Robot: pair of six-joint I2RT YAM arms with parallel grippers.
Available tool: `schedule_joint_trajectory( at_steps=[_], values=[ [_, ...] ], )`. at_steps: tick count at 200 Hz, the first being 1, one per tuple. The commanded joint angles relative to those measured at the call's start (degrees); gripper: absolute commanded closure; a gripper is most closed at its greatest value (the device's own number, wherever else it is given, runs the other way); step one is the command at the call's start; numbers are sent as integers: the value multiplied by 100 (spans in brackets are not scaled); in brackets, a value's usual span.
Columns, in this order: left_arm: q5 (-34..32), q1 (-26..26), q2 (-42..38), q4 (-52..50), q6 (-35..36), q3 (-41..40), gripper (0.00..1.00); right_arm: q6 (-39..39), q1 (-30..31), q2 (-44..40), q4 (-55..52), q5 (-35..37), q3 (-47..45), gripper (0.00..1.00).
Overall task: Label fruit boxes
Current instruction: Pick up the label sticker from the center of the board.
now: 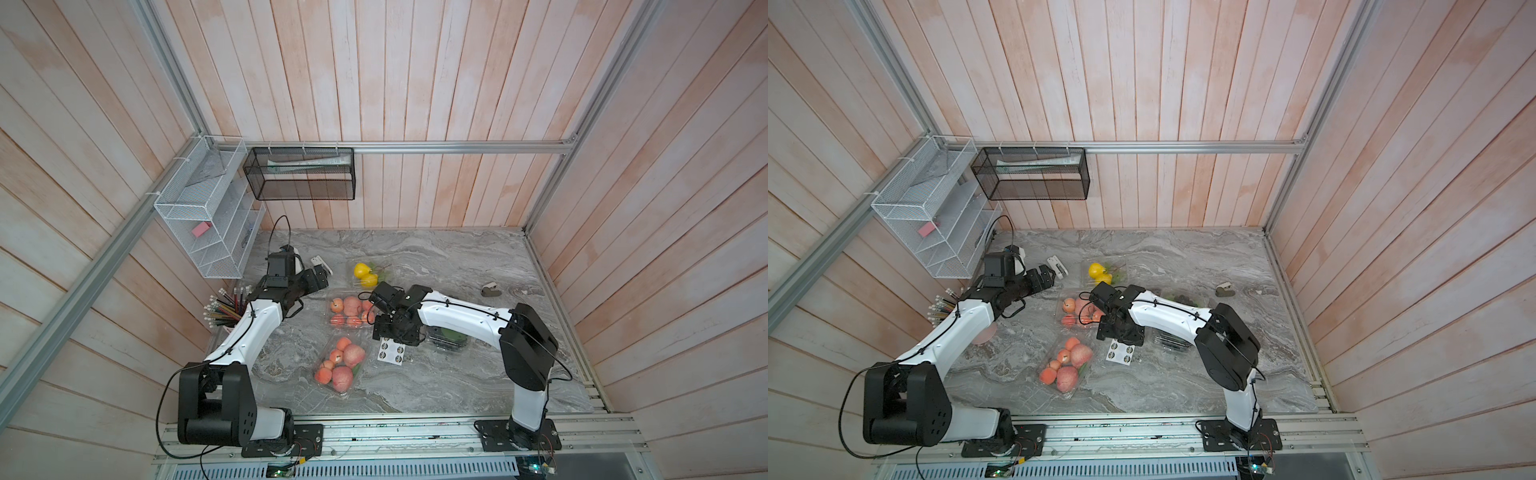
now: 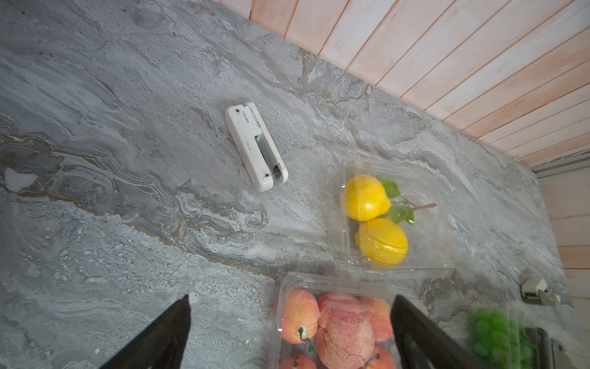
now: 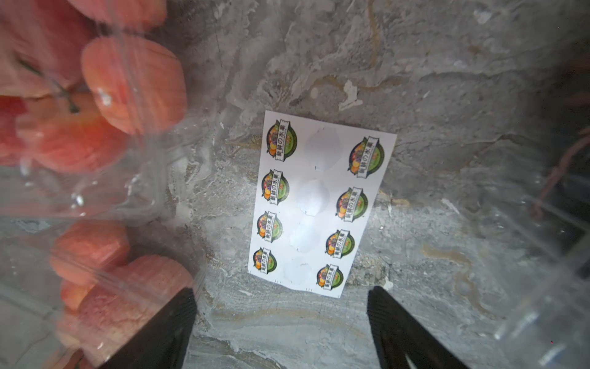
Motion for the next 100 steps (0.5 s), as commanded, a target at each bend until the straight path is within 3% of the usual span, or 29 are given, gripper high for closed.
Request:
schedule_joint_trajectory(
  at_steps=[1,100],
  values=[
    [154,19,29,101,-107,-99,1,25,2,253,-40,133,-41,11],
    [197,13,96,180,-83,-243,1,-216,-104,798,267,339,8,11]
  ],
)
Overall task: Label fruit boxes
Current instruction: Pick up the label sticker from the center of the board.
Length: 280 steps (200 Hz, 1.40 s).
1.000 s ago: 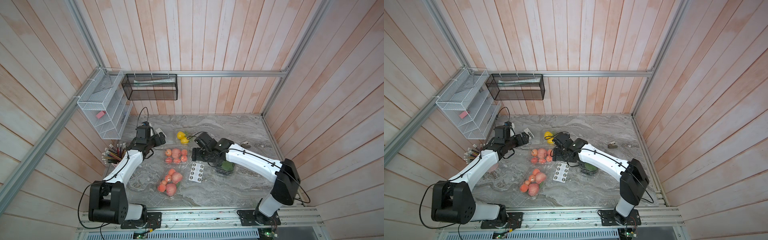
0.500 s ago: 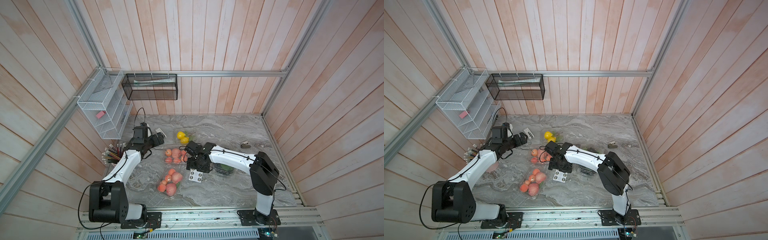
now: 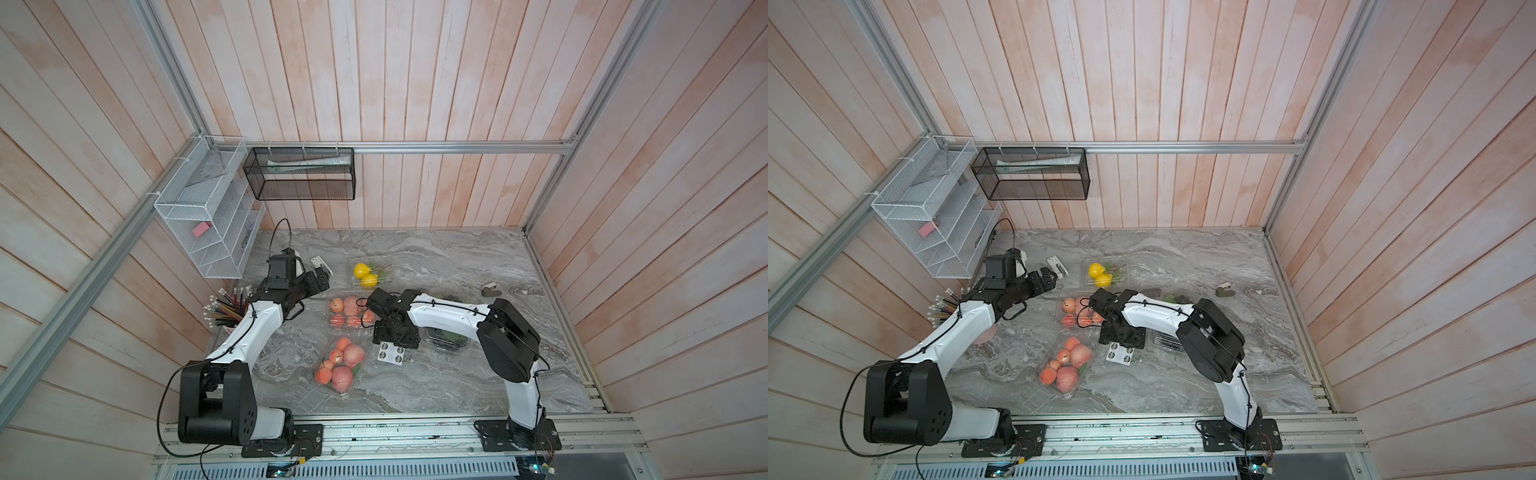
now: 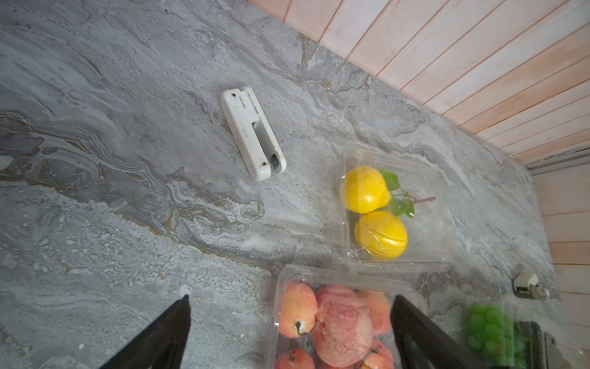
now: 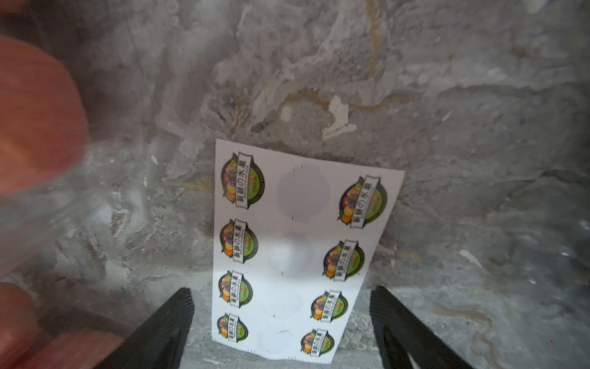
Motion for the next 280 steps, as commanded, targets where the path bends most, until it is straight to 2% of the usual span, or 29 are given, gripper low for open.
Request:
schedule_joint_trajectory(
  at_steps=[1,80,156,172,193,234,257,280],
  values=[
    [90,13,63,95,11,-110,1,-146,-36,220,64,134,18,11],
    [81,13,148,159,15,-224,1,-268,34,662,-503,266,60,17],
    [92,13,175,154,48,-256,1,-372,43,650,-292,255,-88,49],
    [90,13,171,146,58,-258,1,-376,43,619,-330,289,-22,45],
    [106,13,182,146,72,-258,1,-302,58,634,-433,335,132,28],
    [122,14,161,169,79,-291,1,-391,105,939,-538,333,348,28],
    [107,13,123,171,95,-343,1,-419,105,1091,-545,366,343,38],
    [91,13,98,179,100,-388,1,-433,105,1165,-507,436,306,52]
  ],
)
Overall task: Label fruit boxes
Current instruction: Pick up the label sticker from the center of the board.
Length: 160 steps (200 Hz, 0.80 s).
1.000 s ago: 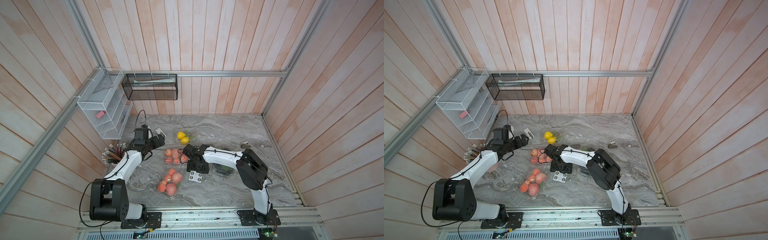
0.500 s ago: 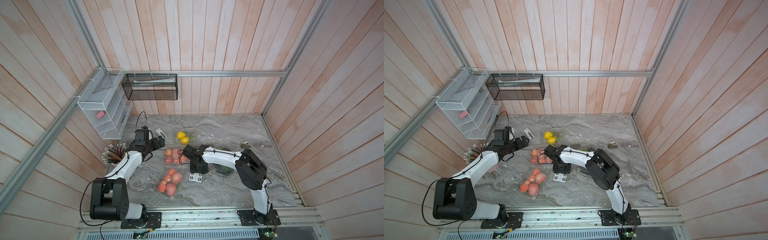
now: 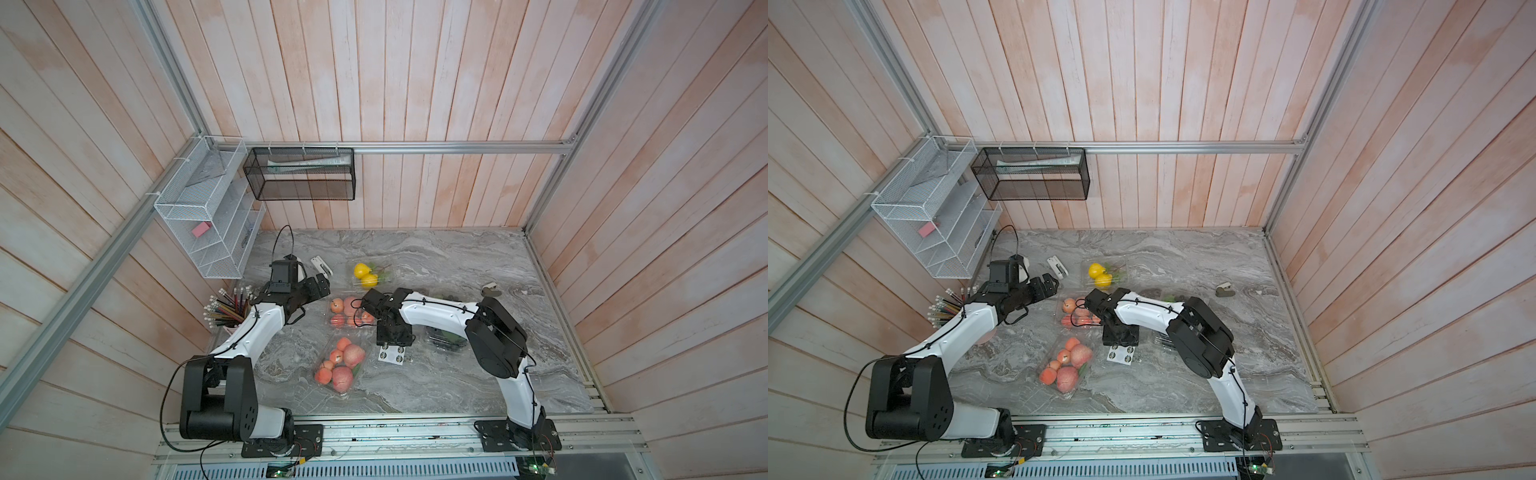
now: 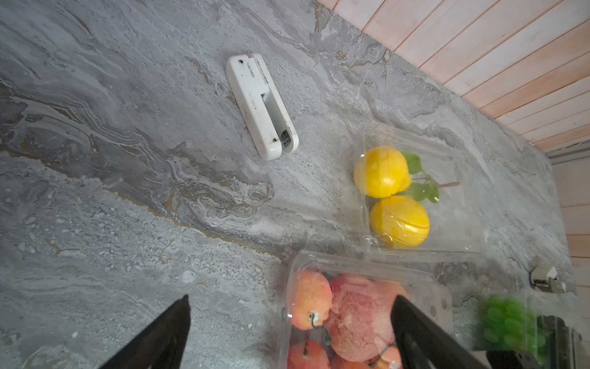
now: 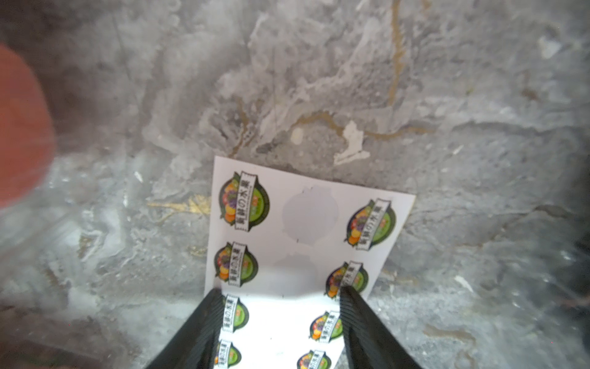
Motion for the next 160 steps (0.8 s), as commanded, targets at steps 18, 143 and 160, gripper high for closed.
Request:
schedule_joint_trajectory(
  at_steps=[18,143,160],
  values=[
    [30,13,-53,81,120,-125,1,8,33,556,59,291,-325,61],
    [1351,10,-237,462,592,-18,16,-60,180,-1177,1657,874,-1781,84],
    [1773,4,-342,718,640,-77,20,-224,194,-1506,2075,982,-2117,84]
  ],
)
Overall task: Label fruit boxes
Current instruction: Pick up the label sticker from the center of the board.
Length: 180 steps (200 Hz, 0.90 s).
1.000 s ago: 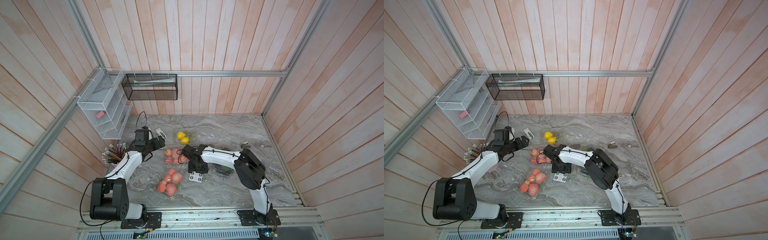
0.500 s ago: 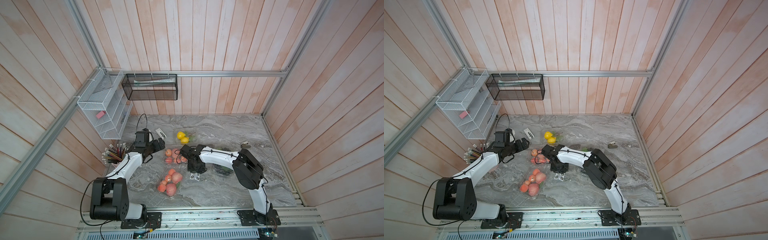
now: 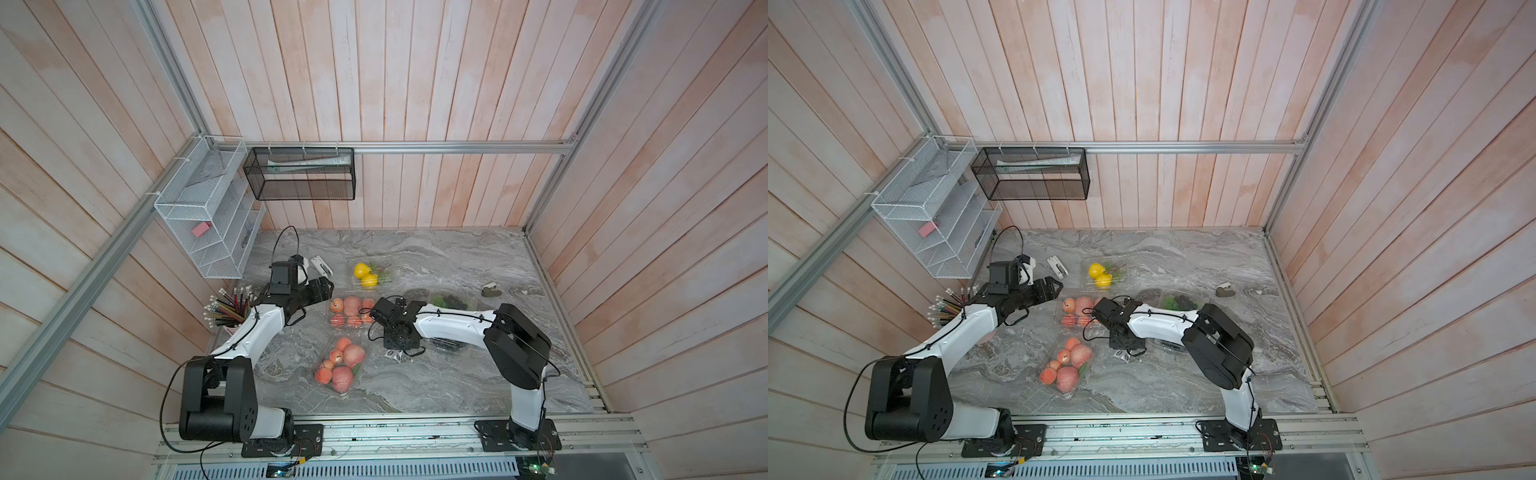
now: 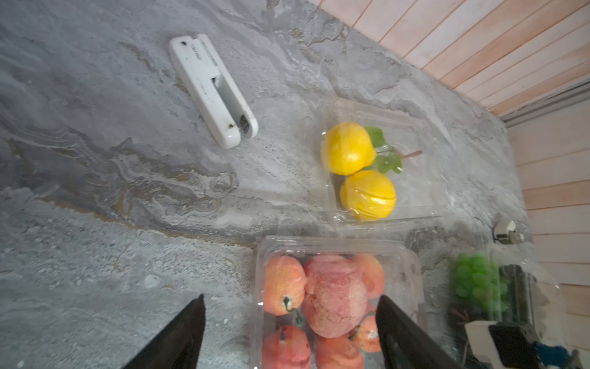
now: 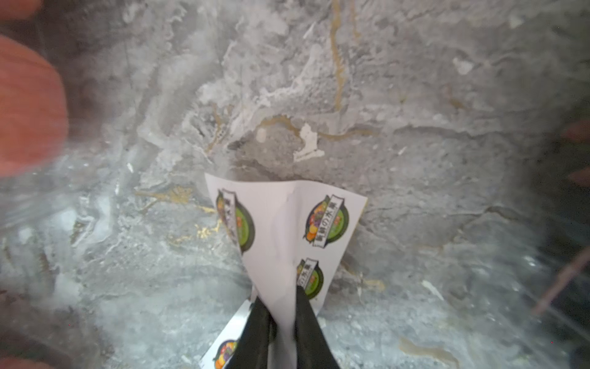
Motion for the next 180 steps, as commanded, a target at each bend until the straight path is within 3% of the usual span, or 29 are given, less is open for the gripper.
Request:
schedule_joint_trajectory(
  at_steps=[1,56,81,118,136,152,180],
  values=[
    [852,-3,-257,528,251,-14,21,-229,66,-403,574,319,-422,84],
    [2135,-271,-725,1538,1089,-296,25,-1219,77,-1820,2257,630,-1736,84],
    [3265,-386,-764,2248,1245,-528,29,-1944,77,-2558,3379,540,-2434,84],
    [4652,-761,-823,4054,1423,-1238,39,-3263,69,-3607,5219,212,-3448,84],
    [5009,-824,-779,4881,1221,-1424,50,-4016,60,-3931,5744,-3,-3708,84],
    [5513,-876,-649,5026,1227,-1314,56,-4505,55,-4130,6008,-31,-3830,85],
    [5924,-1001,-613,5001,1619,-1249,54,-5120,24,-4355,6391,-135,-4014,85]
  ],
)
